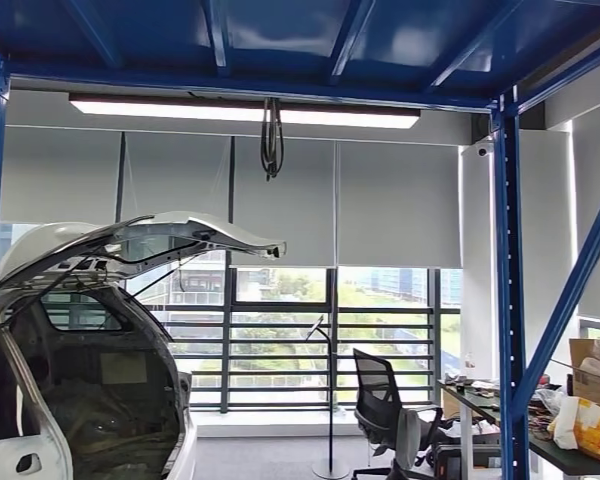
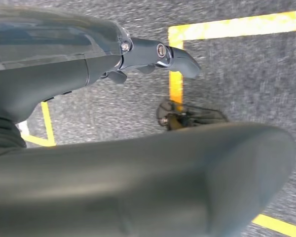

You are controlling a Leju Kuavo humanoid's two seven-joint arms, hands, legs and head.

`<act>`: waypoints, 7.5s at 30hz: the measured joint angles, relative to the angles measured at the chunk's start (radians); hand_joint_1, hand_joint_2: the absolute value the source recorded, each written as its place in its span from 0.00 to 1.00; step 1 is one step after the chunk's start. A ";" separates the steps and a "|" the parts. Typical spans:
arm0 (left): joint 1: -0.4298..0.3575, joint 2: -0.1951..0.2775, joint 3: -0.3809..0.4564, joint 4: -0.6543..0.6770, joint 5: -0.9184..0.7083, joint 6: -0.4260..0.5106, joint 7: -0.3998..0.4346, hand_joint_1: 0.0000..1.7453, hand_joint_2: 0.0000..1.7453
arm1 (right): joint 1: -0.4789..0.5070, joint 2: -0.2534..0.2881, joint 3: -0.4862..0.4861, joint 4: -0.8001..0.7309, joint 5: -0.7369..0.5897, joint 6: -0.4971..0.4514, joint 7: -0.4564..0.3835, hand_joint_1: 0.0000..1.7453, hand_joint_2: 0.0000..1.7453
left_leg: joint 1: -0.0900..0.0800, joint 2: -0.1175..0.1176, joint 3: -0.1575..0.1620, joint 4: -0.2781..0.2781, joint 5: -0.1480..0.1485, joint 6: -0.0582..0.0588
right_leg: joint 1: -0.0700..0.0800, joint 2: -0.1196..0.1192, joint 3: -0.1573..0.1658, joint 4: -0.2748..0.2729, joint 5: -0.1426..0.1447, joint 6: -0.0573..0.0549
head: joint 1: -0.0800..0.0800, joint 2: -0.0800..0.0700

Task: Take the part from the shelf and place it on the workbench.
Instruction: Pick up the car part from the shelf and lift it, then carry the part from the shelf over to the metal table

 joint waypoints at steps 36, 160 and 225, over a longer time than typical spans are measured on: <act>-0.004 0.002 -0.004 0.002 -0.047 -0.004 -0.001 0.00 0.00 | 0.003 0.093 -0.052 0.373 0.911 -0.199 0.333 0.00 1.00 | -0.003 -0.004 0.011 -0.017 -0.015 0.024 | 0.004 -0.002 0.009 -0.011 -0.005 0.019 | 0.000 0.000; -0.040 -0.047 -0.051 0.010 -0.037 -0.032 -0.109 0.00 0.00 | -0.584 0.482 0.083 1.447 1.088 -0.188 0.361 1.00 1.00 | -0.003 -0.004 0.011 -0.017 -0.015 0.024 | 0.003 -0.001 0.007 -0.009 -0.006 0.018 | 0.000 0.000; 0.015 0.019 -0.025 0.010 -0.020 -0.036 -0.206 0.00 1.00 | -0.108 0.299 0.320 0.264 -0.680 0.428 -0.089 1.00 1.00 | -0.010 -0.003 0.009 -0.017 -0.016 0.025 | -0.001 -0.001 0.005 -0.008 -0.007 0.017 | 0.000 0.000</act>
